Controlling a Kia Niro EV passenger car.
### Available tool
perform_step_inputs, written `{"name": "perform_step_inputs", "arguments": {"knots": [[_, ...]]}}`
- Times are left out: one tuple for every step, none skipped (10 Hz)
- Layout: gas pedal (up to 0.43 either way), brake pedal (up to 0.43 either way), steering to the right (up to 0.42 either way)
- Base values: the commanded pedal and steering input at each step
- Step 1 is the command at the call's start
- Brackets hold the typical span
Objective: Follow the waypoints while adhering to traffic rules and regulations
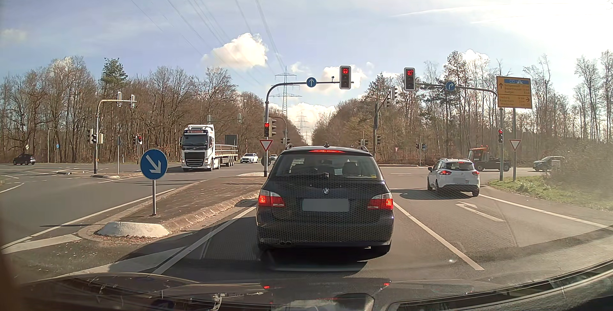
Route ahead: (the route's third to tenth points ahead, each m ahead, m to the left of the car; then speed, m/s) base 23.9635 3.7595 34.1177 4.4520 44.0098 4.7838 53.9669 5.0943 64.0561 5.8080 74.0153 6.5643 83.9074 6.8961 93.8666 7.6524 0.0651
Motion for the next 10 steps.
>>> {"name": "perform_step_inputs", "arguments": {"knots": [[0.0, 0.128, 0.006], [0.0, 0.128, 0.006], [0.0, 0.128, 0.006], [0.0, 0.128, 0.006], [0.0, 0.134, 0.006], [0.0, 0.14, 0.006], [0.0, 0.165, 0.006], [0.0, 0.189, 0.006], [0.0, 0.195, 0.006], [0.0, 0.201, 0.006]]}}
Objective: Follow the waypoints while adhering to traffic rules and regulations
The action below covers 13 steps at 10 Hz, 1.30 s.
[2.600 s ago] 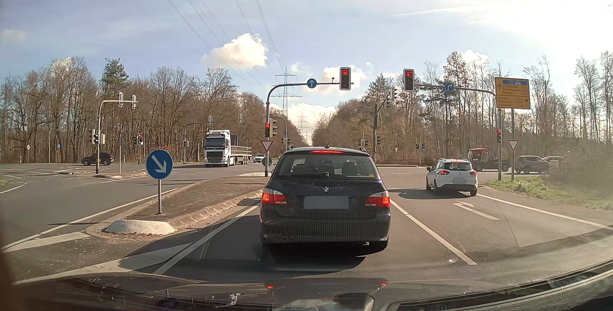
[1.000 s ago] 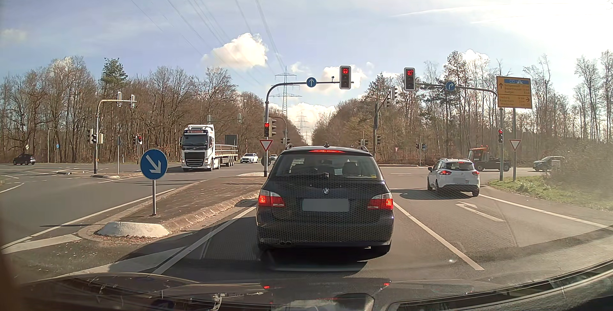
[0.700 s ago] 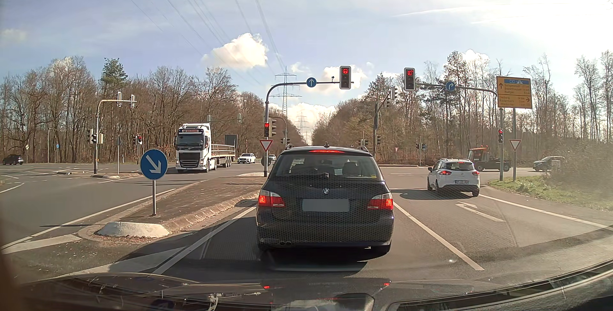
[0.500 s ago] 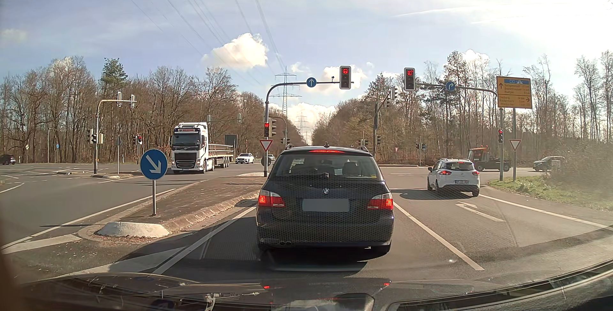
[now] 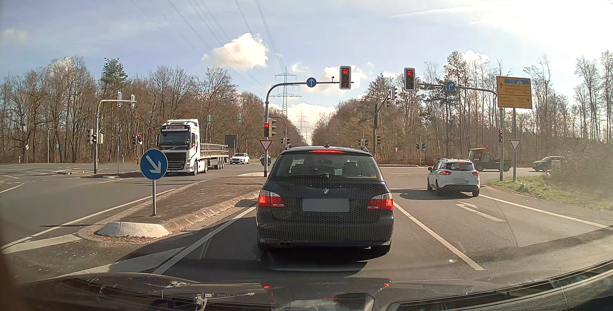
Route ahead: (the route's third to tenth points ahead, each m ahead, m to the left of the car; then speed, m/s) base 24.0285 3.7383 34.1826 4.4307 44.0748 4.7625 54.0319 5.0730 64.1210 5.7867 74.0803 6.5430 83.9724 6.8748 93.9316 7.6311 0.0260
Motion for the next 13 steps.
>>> {"name": "perform_step_inputs", "arguments": {"knots": [[0.0, 0.207, 0.006], [0.0, 0.207, 0.006], [0.0, 0.213, 0.006], [0.0, 0.213, 0.006], [0.0, 0.213, 0.006], [0.0, 0.22, 0.006], [0.0, 0.22, 0.006], [0.0, 0.226, 0.006], [0.0, 0.25, 0.006], [0.0, 0.28, 0.006], [0.0, 0.305, 0.006], [0.0, 0.305, 0.006], [0.0, 0.299, 0.006]]}}
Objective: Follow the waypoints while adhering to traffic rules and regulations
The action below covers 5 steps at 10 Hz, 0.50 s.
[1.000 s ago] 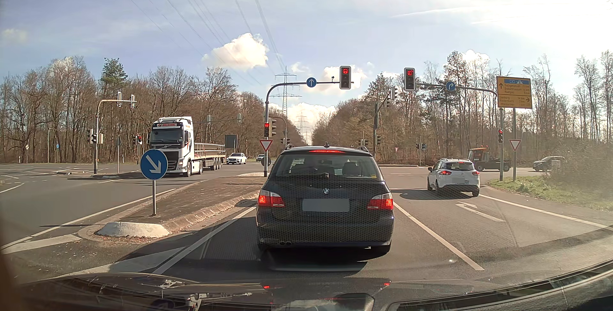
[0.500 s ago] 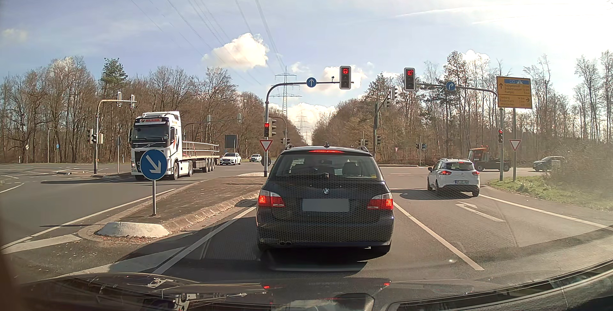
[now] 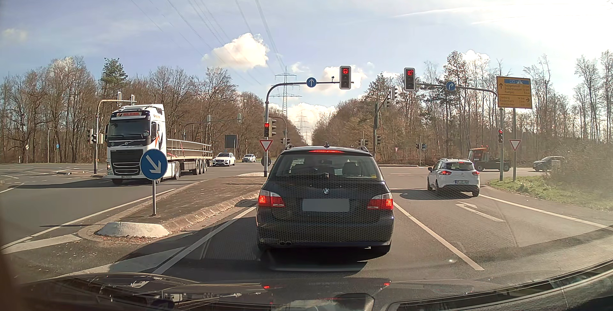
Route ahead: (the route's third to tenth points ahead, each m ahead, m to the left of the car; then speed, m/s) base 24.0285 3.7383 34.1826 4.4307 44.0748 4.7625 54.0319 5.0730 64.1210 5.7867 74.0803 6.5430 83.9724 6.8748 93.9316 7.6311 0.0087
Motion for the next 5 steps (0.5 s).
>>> {"name": "perform_step_inputs", "arguments": {"knots": [[0.0, 0.274, 0.006], [0.0, 0.268, 0.006], [0.0, 0.274, 0.006], [0.0, 0.274, 0.006], [0.0, 0.268, 0.006]]}}
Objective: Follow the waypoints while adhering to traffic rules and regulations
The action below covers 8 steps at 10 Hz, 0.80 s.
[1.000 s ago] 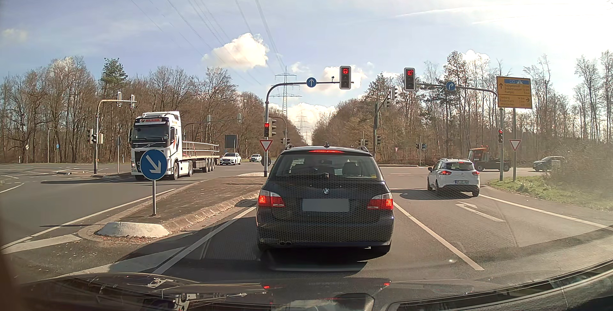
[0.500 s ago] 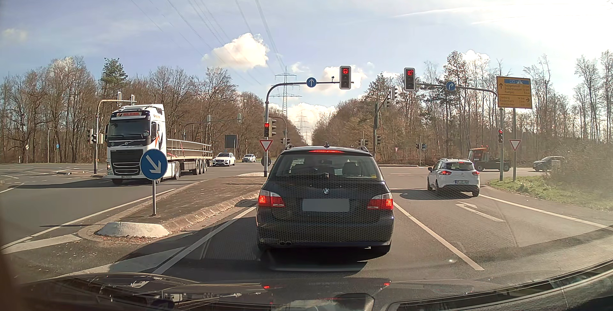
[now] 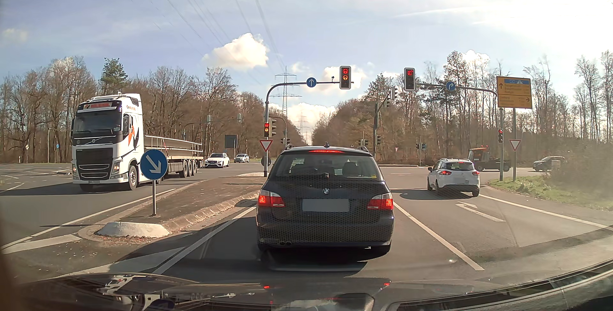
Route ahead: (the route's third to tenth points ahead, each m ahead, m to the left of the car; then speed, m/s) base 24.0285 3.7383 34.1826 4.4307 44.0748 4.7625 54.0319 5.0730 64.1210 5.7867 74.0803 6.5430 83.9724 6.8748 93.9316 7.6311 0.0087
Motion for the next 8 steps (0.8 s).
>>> {"name": "perform_step_inputs", "arguments": {"knots": [[0.0, 0.268, 0.006], [0.0, 0.274, 0.006], [0.0, 0.287, 0.006], [0.0, 0.299, 0.006], [0.0, 0.311, 0.006], [0.0, 0.323, 0.006], [0.0, 0.366, 0.006], [0.0, 0.39, 0.006]]}}
